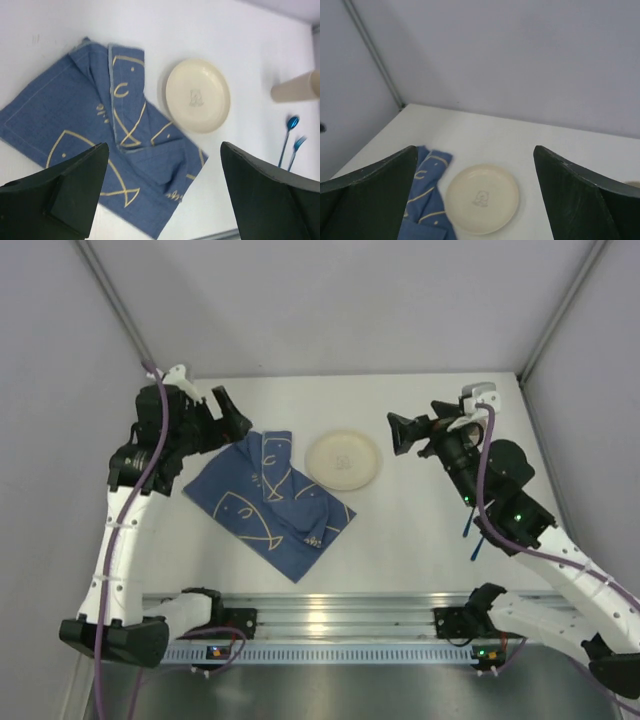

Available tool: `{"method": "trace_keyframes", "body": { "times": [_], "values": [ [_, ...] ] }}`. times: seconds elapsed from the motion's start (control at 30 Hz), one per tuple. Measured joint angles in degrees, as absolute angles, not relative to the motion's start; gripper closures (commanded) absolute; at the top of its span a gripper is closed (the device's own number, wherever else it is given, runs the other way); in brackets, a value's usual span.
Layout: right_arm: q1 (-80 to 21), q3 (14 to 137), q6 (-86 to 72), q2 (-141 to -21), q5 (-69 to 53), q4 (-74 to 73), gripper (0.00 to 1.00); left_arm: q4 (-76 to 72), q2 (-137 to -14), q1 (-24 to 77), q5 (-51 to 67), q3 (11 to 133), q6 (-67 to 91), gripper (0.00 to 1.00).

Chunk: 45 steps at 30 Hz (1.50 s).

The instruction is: Set the dinner table for one person

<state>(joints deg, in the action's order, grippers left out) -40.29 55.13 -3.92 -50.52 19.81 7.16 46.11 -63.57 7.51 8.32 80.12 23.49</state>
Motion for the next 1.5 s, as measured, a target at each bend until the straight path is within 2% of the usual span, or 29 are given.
{"method": "trace_keyframes", "body": {
  "times": [0.1,0.23,0.33,0.47,0.6,0.73,0.97,1.13,1.27,1.3,1.37,1.4,1.47,1.5],
  "values": [
    [-42.00,58.72,-9.85,-48.97,18.61,-2.13,0.00,43.59,-66.11,7.51,6.37,84.60,29.41,0.02],
    [-41.43,52.73,-22.92,-44.45,20.34,-13.08,0.00,32.88,-61.80,7.31,11.16,71.90,35.14,0.02],
    [-41.01,49.84,-27.81,-45.91,18.31,-19.38,0.00,34.44,-64.18,7.66,12.58,67.40,36.38,0.02],
    [-39.94,54.70,-28.62,-58.06,12.21,-25.19,0.00,36.05,-68.12,7.81,10.63,64.14,35.81,0.02],
    [-38.63,65.89,-27.27,-75.83,7.14,-29.04,0.01,38.13,-66.85,8.54,10.07,59.79,35.88,0.02],
    [-33.61,70.48,-27.27,-88.36,-0.08,-29.76,0.03,39.86,-65.17,12.40,8.75,58.72,36.03,0.02],
    [-25.19,73.67,-28.23,-100.90,-3.53,-32.77,0.05,44.75,-62.52,18.26,5.48,58.83,37.01,0.04],
    [-24.60,77.54,-28.60,-106.94,-6.55,-31.44,0.14,47.29,-60.20,18.46,3.99,58.83,38.13,0.05],
    [-24.62,81.30,-28.73,-111.83,-7.90,-29.87,0.28,48.66,-60.40,18.81,3.29,58.85,38.70,0.05],
    [-24.62,82.56,-28.67,-113.10,-7.81,-29.87,0.36,48.93,-60.58,18.87,3.27,58.94,38.87,0.05],
    [-24.62,85.45,-28.32,-115.79,-7.51,-29.93,0.44,49.28,-61.17,18.96,3.09,59.24,38.98,0.05],
    [-24.62,86.96,-28.03,-117.08,-7.09,-30.00,0.59,49.36,-61.54,19.00,2.98,59.42,39.07,0.05],
    [-24.60,89.78,-27.07,-119.37,-5.87,-30.46,0.74,49.43,-62.41,19.25,2.66,59.83,39.13,0.05],
    [-24.56,91.42,-26.57,-120.57,-5.39,-30.87,0.86,49.43,-62.70,19.40,2.46,59.90,39.16,0.06]
  ]
}}
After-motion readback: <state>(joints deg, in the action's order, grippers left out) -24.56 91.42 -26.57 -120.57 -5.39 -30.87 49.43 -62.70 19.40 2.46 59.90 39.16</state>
